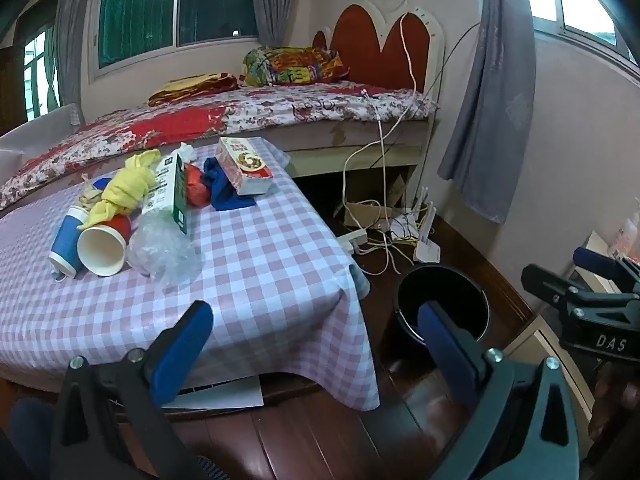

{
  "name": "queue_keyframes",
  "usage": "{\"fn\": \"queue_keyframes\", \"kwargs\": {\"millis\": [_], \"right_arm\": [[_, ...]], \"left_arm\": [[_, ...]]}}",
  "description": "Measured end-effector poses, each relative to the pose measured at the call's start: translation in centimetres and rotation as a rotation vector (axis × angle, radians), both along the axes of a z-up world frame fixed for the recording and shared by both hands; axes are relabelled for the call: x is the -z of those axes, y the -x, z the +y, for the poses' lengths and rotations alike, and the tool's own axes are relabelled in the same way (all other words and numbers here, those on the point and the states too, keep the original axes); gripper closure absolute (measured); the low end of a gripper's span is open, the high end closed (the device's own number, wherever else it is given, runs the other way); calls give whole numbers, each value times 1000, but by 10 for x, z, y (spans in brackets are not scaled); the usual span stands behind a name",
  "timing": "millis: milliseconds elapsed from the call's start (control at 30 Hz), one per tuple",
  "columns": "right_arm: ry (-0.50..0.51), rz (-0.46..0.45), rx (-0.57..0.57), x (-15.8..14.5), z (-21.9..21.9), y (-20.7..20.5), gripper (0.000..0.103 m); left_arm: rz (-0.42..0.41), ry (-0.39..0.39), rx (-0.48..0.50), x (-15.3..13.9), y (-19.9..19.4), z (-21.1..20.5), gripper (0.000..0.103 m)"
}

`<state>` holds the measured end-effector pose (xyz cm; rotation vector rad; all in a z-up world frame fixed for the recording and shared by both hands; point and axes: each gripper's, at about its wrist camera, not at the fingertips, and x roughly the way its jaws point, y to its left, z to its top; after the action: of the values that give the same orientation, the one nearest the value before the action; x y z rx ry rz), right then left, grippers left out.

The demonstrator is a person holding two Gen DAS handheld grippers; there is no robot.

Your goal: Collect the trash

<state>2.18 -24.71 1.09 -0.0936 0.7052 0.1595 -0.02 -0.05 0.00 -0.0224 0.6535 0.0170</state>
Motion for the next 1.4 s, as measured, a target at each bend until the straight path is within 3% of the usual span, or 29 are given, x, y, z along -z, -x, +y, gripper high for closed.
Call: {"fn": "queue_keyframes", "kwargs": {"millis": [100, 200, 1400], "right_arm": [[9, 2, 1, 0, 0, 0, 0], [8, 1, 2, 0, 0, 0, 0], [-1, 6, -1, 1, 4, 1, 0]], "left_arm": [[-7, -3, -6, -1, 2, -2, 0], [9, 50, -1, 3, 2, 10, 0], [27, 28, -16, 5, 0, 8, 0]]}}
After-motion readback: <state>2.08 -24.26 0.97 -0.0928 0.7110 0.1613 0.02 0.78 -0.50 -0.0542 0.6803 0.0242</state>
